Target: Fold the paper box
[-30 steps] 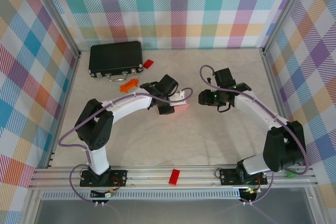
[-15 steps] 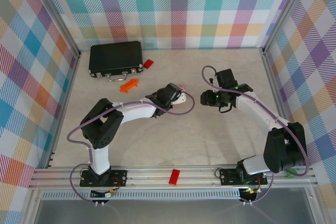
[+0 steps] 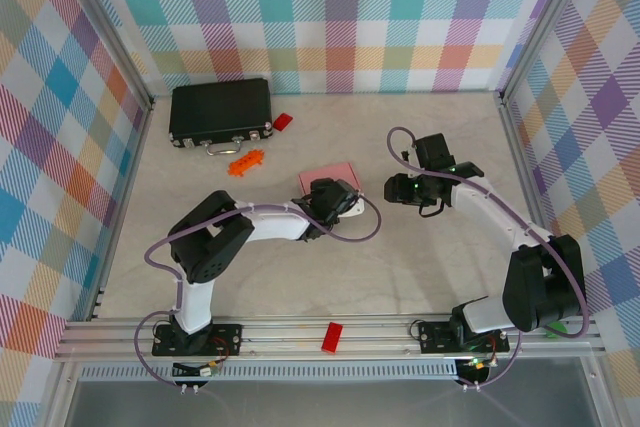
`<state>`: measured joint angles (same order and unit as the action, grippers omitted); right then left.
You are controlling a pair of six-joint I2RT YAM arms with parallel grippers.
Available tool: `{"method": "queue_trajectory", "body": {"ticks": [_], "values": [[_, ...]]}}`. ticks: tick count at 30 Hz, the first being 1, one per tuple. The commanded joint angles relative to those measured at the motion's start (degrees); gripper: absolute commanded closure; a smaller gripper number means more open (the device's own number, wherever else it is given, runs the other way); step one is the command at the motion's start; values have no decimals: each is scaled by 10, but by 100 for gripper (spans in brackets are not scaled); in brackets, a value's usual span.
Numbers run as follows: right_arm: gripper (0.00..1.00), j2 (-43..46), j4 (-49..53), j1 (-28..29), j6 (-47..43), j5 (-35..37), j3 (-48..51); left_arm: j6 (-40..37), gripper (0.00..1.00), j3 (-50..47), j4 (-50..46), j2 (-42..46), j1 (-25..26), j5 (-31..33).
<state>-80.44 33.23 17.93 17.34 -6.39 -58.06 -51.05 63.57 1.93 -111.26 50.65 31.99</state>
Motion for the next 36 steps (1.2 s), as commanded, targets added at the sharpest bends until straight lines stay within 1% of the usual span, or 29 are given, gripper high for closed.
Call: {"method": "queue_trajectory", "body": {"ticks": [1, 5, 7, 11, 15, 17, 19, 22, 24, 26, 29, 32, 34, 36], "values": [[50, 9, -1, -6, -3, 2, 3, 33, 23, 0, -42, 16, 6, -38], [48, 5, -5, -7, -2, 5, 5, 78, 11, -8, -62, 65, 5, -83], [46, 3, -10, -8, 0, 11, 8, 114, 7, -20, -62, 97, 1, -110], [44, 4, -21, -9, 7, 42, 17, 193, 1, -52, -47, 161, -19, -134], [44, 13, -36, -11, 23, 103, 30, 287, 0, -85, -37, 239, -55, -112], [43, 20, -41, -13, 38, 154, 37, 345, 0, -94, -51, 271, -82, -87], [39, 26, -47, -14, 56, 215, 47, 401, 0, -104, -66, 302, -116, -64], [37, 31, -46, -20, 85, 288, 55, 473, 0, -129, -79, 343, -162, -28], [34, 32, -46, -24, 101, 324, 60, 514, 0, -141, -93, 360, -189, -5], [34, 32, -49, -31, 109, 351, 65, 551, 0, -148, -113, 372, -216, 5], [33, 29, -69, -44, 106, 378, 78, 594, 0, -159, -137, 379, -262, 21], [31, 27, -102, -63, 77, 378, 93, 619, 0, -169, -151, 380, -305, 20], [29, 26, -130, -81, 57, 358, 107, 617, 0, -182, -143, 381, -331, 21], [28, 27, -168, -101, 29, 320, 123, 608, 0, -197, -125, 381, -354, 21]]}}
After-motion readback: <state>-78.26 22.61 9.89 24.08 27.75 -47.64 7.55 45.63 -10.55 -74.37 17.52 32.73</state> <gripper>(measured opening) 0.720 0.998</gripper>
